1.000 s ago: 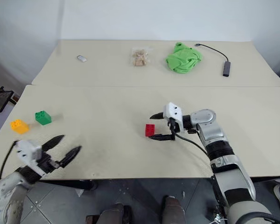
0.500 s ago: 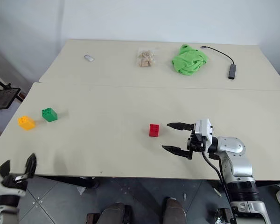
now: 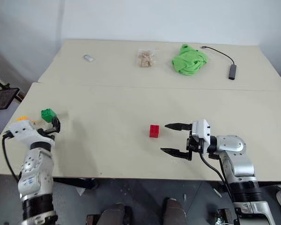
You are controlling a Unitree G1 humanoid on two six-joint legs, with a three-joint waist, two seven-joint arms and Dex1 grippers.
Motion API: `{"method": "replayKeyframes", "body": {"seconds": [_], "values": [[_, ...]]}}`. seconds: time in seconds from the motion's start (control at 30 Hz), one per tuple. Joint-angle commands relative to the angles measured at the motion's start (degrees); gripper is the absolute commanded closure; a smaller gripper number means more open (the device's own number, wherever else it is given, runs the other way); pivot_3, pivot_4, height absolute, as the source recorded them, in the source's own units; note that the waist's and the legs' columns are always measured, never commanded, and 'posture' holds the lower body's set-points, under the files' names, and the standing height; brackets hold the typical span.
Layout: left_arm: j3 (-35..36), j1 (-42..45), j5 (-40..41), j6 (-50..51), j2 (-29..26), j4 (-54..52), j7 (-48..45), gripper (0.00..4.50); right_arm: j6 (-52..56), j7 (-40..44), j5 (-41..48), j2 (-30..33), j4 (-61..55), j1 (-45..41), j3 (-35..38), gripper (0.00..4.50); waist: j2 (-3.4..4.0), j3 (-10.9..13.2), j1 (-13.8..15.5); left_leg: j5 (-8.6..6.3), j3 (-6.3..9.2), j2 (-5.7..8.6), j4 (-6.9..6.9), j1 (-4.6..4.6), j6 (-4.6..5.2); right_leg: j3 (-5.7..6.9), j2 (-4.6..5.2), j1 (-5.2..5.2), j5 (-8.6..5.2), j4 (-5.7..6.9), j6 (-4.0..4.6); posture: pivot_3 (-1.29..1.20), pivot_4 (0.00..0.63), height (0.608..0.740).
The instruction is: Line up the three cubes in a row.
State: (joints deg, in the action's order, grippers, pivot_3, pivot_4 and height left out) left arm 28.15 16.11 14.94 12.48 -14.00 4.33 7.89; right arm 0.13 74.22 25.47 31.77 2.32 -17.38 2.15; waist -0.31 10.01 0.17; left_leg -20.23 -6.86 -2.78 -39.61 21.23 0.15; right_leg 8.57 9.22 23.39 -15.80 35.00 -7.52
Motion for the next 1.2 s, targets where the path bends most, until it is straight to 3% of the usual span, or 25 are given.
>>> {"method": "replayKeyframes", "body": {"seconds": [0.03, 0.1, 0.13, 0.2, 0.43, 0.57, 0.67, 0.77, 0.87, 0.93, 1.2], "values": [[-0.46, 3.63, -1.67, -3.19, -1.54, 4.84, 0.31, 0.00, 0.23, -1.23, 1.29, 0.33, -3.10, 1.82, 0.90, 0.03, -0.03, -0.02, 0.13, 0.00, 0.00, 0.00, -0.01, 0.00, 0.01, 0.00, 0.00, -0.02, 0.00, -0.02, 0.00, 0.00, 0.150, 0.740], [-0.59, 4.59, -2.75, -4.58, -2.05, 6.98, 1.04, 0.00, 0.59, -2.13, 1.45, 0.20, -4.08, 2.90, 0.91, 0.03, -0.03, -0.02, 0.05, -0.02, -0.02, 0.01, -0.01, 0.01, 0.03, -0.01, 0.01, -0.03, 0.01, -0.05, -0.02, 0.00, 0.150, 0.740], [-0.65, 4.85, -2.89, -5.21, -2.18, 7.73, 0.85, 0.39, 0.78, -2.57, 1.51, 0.22, -4.40, 3.36, 0.99, 0.00, -0.03, -0.02, 0.00, -0.02, -0.02, 0.02, -0.01, 0.01, 0.03, -0.01, 0.01, -0.02, 0.02, -0.05, -0.03, 0.00, 0.150, 0.740], [-1.21, 4.95, -2.05, -6.43, -2.41, 9.69, -1.66, 0.76, 1.39, -3.40, 1.47, 0.33, -4.81, 4.11, 0.95, 0.00, -0.03, -0.01, -0.15, -0.02, 0.00, 0.01, 0.01, 0.01, 0.03, 0.01, 0.01, -0.02, 0.02, -0.04, -0.04, 0.00, 0.150, 0.740], [-1.73, 4.19, -0.35, -11.24, -3.13, 12.25, -7.45, 3.02, 1.97, -5.76, 1.47, -0.35, -6.30, 5.53, 0.88, 0.00, -0.04, -0.01, -0.13, -0.01, -0.02, 0.01, -0.03, -0.02, 0.02, 0.00, 0.01, -0.03, 0.02, -0.01, -0.03, 0.00, 0.150, 0.740], [-3.80, -0.81, 12.29, -12.61, -3.98, 1.11, -28.60, 3.03, 1.98, -8.54, 1.18, -0.38, -8.34, 8.96, 1.94, 0.00, -0.06, -0.01, -0.11, -0.02, 0.01, 0.01, -0.02, 0.02, 0.02, 0.01, 0.01, -0.02, 0.02, -0.01, -0.04, 0.00, 0.150, 0.740], [-12.88, -7.17, 15.69, -5.24, -14.25, -6.93, -50.30, 3.03, 1.74, -9.28, 1.32, 1.19, -9.83, 11.68, 3.58, 0.00, -0.06, -0.01, -0.30, -0.05, 0.00, -0.02, 0.01, 0.04, -0.02, 0.03, 0.00, 0.03, 0.02, -0.02, -0.03, 0.00, 0.150, 0.740], [-17.89, -4.35, 16.16, -4.11, -19.62, -6.11, -60.84, 3.03, 2.53, -9.19, 1.76, 3.35, -9.90, 12.83, 5.13, 0.00, 0.12, 0.05, -0.01, -0.05, -0.09, 0.00, -0.05, 0.01, -0.02, -0.05, -0.01, 0.02, 0.00, -0.03, 0.00, 0.00, 0.150, 0.740], [-26.44, 2.45, 9.95, -11.00, -23.04, 2.17, -75.41, 3.03, 4.75, -7.98, 2.13, 5.88, -10.87, 13.42, 4.81, 0.00, 0.12, 0.05, 0.30, -0.03, -0.10, -0.01, -0.20, 0.01, 0.01, -0.08, -0.02, -0.03, -0.05, -0.03, 0.09, 0.00, 0.150, 0.740], [-30.32, 9.79, 6.53, -15.13, -22.22, 13.06, -81.75, 3.03, 5.61, -8.74, 2.76, 6.13, -12.15, 13.74, 5.23, 0.00, 0.15, 0.03, 0.15, -0.03, -0.13, -0.01, -0.18, 0.01, 0.01, -0.09, -0.02, -0.01, -0.05, 0.00, 0.10, 0.00, 0.150, 0.740], [-33.27, 27.03, 0.39, -29.07, -16.66, 40.23, -91.49, 3.03, 7.94, -12.14, 3.57, 6.45, -18.32, 18.61, 7.43, 0.00, 0.07, 0.07, -0.17, -0.05, -0.15, -0.02, -0.08, 0.12, 0.01, -0.02, -0.10, 0.09, -0.01, -0.08, 0.01, 0.00, 0.150, 0.740]]}}
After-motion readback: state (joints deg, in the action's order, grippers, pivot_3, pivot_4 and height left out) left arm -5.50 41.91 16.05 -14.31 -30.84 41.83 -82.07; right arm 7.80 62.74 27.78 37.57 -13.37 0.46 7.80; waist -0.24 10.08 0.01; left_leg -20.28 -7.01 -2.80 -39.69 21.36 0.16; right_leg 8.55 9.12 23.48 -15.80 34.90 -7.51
